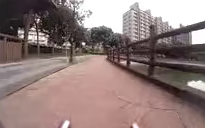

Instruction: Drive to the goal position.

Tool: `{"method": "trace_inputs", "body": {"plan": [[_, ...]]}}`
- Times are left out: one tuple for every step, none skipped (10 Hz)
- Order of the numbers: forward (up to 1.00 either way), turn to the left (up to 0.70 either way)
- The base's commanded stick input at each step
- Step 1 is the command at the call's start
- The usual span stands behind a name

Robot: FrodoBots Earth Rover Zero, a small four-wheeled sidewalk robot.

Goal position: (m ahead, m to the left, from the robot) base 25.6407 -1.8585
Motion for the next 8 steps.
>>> {"method": "trace_inputs", "body": {"plan": [[1.00,0.00],[1.00,0.00],[1.00,0.00],[1.00,0.00],[1.00,0.00],[1.00,0.00],[1.00,0.00],[1.00,0.00]]}}
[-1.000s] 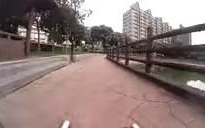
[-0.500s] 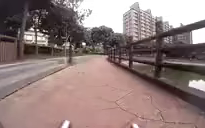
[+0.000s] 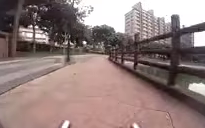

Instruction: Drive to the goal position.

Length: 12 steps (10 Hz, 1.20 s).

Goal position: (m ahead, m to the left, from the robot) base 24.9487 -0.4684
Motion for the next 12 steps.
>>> {"method": "trace_inputs", "body": {"plan": [[1.00,0.00],[1.00,0.00],[1.00,-0.01],[1.00,-0.20],[1.00,-0.40],[1.00,-0.39],[1.00,-0.36],[1.00,0.00],[1.00,0.00],[1.00,0.00],[1.00,0.00],[1.00,0.00]]}}
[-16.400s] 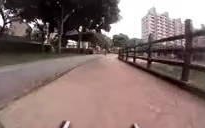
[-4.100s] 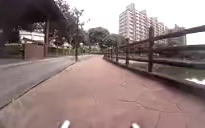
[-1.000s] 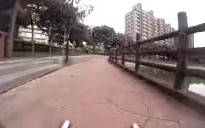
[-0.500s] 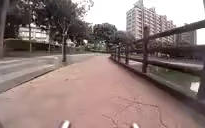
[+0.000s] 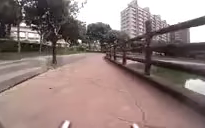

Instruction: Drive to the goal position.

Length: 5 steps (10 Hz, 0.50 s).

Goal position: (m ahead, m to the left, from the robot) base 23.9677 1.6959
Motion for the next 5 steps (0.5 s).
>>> {"method": "trace_inputs", "body": {"plan": [[1.00,0.00],[1.00,0.00],[1.00,0.00],[1.00,0.00],[1.00,0.00]]}}
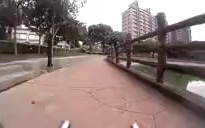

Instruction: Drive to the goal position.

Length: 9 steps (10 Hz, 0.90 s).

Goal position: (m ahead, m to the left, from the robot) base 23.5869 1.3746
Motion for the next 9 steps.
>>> {"method": "trace_inputs", "body": {"plan": [[1.00,0.00],[1.00,0.00],[1.00,0.00],[1.00,0.00],[1.00,0.00],[1.00,0.00],[1.00,0.00],[1.00,0.03],[1.00,0.03]]}}
